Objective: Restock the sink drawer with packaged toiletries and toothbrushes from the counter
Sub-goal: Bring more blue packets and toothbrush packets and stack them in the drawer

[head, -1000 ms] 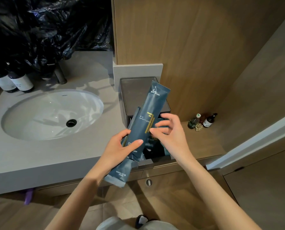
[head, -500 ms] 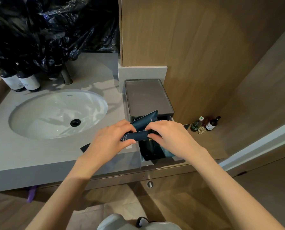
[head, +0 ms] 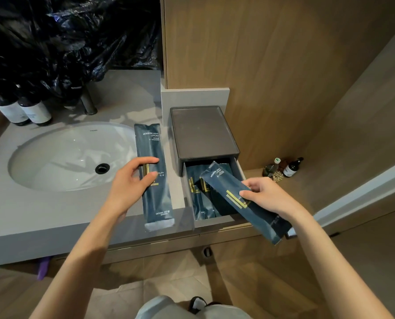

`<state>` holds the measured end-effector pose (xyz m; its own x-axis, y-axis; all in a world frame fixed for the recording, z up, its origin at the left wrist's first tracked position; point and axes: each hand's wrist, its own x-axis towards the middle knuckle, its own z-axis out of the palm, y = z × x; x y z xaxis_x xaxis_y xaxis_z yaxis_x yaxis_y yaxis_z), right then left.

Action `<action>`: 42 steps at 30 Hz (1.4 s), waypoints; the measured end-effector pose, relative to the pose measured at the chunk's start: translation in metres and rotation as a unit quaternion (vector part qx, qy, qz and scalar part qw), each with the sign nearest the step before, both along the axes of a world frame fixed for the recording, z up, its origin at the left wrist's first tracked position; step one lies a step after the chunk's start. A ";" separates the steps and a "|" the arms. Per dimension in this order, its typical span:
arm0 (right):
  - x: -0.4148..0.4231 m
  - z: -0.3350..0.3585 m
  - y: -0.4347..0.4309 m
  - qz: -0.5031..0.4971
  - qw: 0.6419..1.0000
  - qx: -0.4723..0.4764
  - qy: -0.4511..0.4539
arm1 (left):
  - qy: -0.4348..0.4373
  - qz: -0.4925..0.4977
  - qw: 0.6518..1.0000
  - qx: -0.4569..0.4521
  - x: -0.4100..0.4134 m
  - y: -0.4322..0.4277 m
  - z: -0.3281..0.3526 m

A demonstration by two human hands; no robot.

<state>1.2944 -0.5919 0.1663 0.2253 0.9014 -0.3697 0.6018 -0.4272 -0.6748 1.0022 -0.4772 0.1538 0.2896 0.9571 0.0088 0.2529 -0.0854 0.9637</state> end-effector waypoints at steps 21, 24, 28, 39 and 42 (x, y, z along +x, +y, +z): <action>-0.069 -0.087 0.083 -0.264 0.946 0.036 0.184 | -0.105 0.010 0.987 -0.120 -0.002 -0.038 -0.008; -0.073 -0.090 0.084 -0.266 0.951 0.057 0.149 | -0.106 0.013 0.987 -0.119 -0.003 -0.040 -0.008; -0.069 -0.092 0.084 -0.165 0.979 0.117 0.021 | -0.100 0.010 0.988 -0.121 -0.002 -0.043 -0.007; -0.024 -0.071 0.070 0.265 0.951 -0.048 -0.153 | -0.104 0.000 0.985 -0.135 -0.001 -0.040 -0.020; -0.027 -0.074 0.071 0.294 0.936 -0.073 -0.179 | -0.094 -0.010 0.986 -0.139 0.002 -0.040 -0.020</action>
<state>1.2677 -0.5211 0.0924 -0.1612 0.8540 -0.4947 0.9385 -0.0224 -0.3445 1.0044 -0.5177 0.1337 0.3265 0.9244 -0.1970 0.0690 0.1845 0.9804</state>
